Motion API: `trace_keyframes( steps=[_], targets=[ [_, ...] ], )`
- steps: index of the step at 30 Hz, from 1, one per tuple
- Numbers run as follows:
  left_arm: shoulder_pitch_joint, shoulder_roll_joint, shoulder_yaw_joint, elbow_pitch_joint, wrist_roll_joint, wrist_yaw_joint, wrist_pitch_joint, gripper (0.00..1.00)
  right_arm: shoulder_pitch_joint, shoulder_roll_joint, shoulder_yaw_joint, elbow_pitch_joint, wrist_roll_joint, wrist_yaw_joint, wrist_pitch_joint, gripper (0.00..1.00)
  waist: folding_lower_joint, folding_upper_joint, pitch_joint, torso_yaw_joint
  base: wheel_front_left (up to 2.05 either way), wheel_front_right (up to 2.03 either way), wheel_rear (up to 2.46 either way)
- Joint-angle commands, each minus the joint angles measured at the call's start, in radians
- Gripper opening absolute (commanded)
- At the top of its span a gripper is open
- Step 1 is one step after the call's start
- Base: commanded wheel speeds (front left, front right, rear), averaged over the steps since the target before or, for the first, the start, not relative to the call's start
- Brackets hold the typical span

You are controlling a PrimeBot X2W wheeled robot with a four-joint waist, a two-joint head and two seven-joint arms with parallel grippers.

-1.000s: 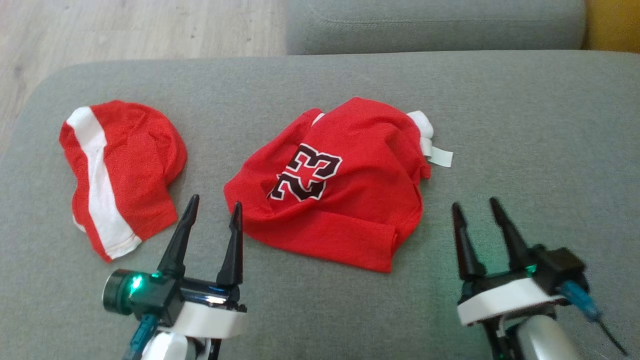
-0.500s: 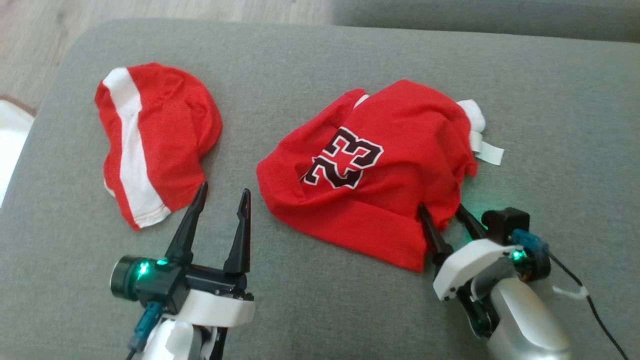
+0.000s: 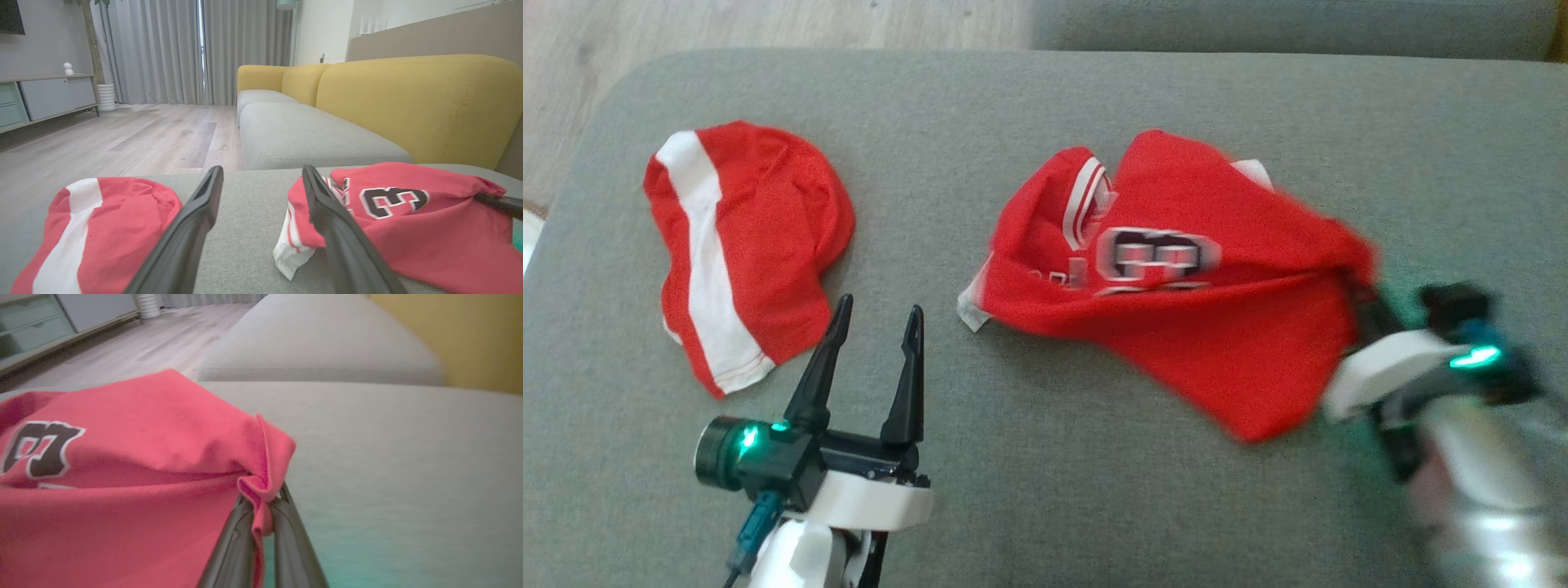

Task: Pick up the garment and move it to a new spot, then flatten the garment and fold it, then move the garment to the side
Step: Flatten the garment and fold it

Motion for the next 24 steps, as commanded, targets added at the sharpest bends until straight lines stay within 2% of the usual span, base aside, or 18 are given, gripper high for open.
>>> trace_keyframes(
  steps=[1, 7, 11, 12, 13, 19, 24],
  targets=[
    [-0.036, 0.0, 0.037, -0.03, 0.006, -0.003, -0.006, 1.0, -0.042, -0.037, -0.018, -0.027, -0.026, -0.001, -0.012, 0.0, 0.0, -0.0001, -0.01, -0.012, 0.0, 0.0, 0.0],
    [-0.027, -0.002, 0.039, -0.034, 0.008, -0.003, -0.006, 1.0, -0.068, -0.169, -0.252, -0.057, -0.172, -0.001, 0.043, 0.0, 0.0, -0.0001, -0.027, -0.032, 0.0, 0.0, 0.0],
    [-0.022, -0.002, 0.042, -0.036, 0.007, -0.003, -0.006, 1.0, -0.065, -0.189, -0.388, -0.083, -0.266, -0.001, 0.11, 0.0, 0.0, -0.0001, -0.032, -0.039, 0.0, 0.0, 0.0],
    [-0.021, -0.002, 0.043, -0.036, 0.006, -0.003, -0.006, 1.0, -0.061, -0.184, -0.412, -0.089, -0.29, -0.001, 0.127, 0.36, 0.0, -0.0001, -0.033, -0.041, 0.0, 0.0, 0.0],
    [-0.02, -0.002, 0.043, -0.037, 0.006, -0.004, -0.006, 1.0, -0.059, -0.171, -0.434, -0.092, -0.302, -0.001, 0.141, 1.0, 0.0, -0.0001, -0.033, -0.042, 0.0, 0.0, 0.0],
    [-0.018, -0.002, 0.049, -0.04, 0.001, -0.002, -0.006, 1.0, -0.051, -0.082, -0.458, -0.163, -0.339, -0.001, 0.103, 1.0, 0.0, -0.0001, -0.035, -0.063, 0.0, 0.0, 0.0],
    [-0.017, -0.002, 0.054, -0.042, -0.001, 0.0, -0.006, 1.0, -0.013, -0.007, -0.364, -0.26, -0.306, -0.001, 0.01, 1.0, 0.0, -0.0001, -0.046, -0.085, 0.0, 0.0, 0.0]
  ],
)
